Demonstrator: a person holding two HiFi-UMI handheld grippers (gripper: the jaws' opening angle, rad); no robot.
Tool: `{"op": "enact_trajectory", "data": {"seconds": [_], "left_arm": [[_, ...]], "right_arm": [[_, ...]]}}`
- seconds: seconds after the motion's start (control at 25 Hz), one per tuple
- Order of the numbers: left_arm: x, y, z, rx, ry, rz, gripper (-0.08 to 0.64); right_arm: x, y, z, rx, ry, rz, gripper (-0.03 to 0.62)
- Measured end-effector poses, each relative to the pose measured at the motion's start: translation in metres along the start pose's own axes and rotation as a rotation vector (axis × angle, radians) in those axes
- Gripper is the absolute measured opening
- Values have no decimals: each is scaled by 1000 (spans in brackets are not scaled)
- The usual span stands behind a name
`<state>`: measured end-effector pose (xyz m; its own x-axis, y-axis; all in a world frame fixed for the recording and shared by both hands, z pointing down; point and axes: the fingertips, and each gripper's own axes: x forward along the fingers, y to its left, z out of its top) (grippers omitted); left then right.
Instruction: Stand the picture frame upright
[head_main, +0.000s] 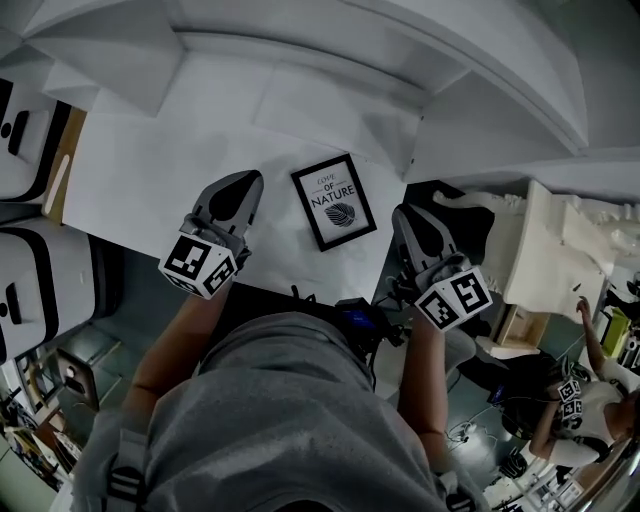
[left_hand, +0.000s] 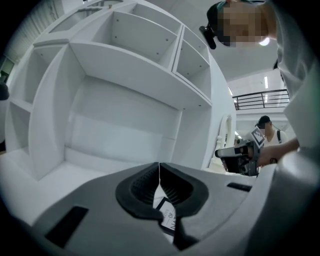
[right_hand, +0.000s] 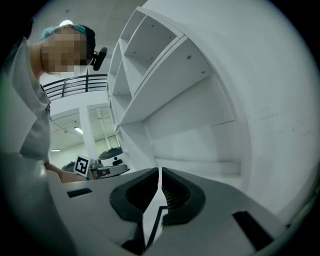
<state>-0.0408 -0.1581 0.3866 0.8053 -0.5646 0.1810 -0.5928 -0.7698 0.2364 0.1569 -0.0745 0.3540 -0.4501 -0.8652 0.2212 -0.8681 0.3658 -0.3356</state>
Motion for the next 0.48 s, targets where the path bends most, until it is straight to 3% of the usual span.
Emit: {"op": "enact_trajectory", "data": {"seconds": [0.28,0.48], "left_arm": [[12,1,-51,-114,92,36,9],[31,0,-90,-201,143,57,12]], "right_arm": [[21,-21,-32,-24,127,56,29],[42,-51,-77,-12,261,72,30]]}}
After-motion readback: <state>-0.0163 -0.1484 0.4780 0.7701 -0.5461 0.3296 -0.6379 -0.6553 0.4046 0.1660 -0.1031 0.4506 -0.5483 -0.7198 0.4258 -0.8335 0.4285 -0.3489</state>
